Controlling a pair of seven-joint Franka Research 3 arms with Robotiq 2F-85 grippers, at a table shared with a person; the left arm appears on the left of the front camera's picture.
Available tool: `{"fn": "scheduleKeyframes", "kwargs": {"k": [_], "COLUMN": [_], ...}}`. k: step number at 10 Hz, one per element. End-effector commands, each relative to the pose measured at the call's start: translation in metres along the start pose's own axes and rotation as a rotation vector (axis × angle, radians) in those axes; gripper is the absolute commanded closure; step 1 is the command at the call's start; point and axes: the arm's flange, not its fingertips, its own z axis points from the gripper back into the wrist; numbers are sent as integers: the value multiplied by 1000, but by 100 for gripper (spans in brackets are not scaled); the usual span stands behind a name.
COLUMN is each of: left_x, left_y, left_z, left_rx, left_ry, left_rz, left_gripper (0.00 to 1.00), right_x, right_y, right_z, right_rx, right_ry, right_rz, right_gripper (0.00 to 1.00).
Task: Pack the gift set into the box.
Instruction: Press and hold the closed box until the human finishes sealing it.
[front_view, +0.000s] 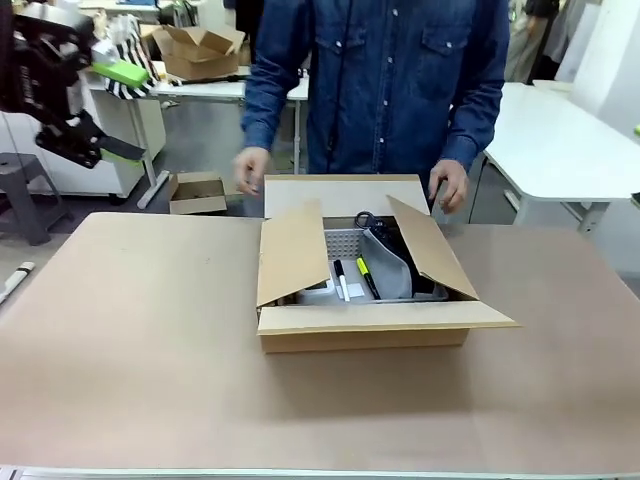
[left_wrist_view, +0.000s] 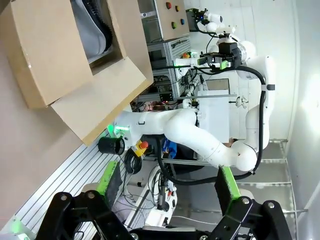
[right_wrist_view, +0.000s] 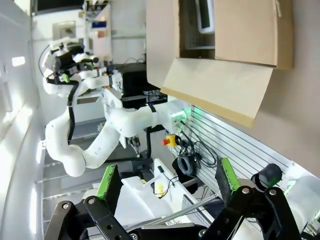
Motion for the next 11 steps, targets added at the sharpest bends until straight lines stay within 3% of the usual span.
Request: {"fn": "scheduleKeyframes", "kwargs": {"k": [1,11], "left_x": [-1,-1], "left_y": [-2,-2], "left_z": [0,0], "left_rx": [-8,-8], "left_ry": [-5,-5], "left_rz": [8,8], "left_gripper": [0,0], "right_x": [0,0], "right_y": [-3,-3], "right_z": [0,0], "right_rx": [-11,-11], "right_ry": [-1,-1], "right_rz": [28,28], "right_gripper": [0,0]}}
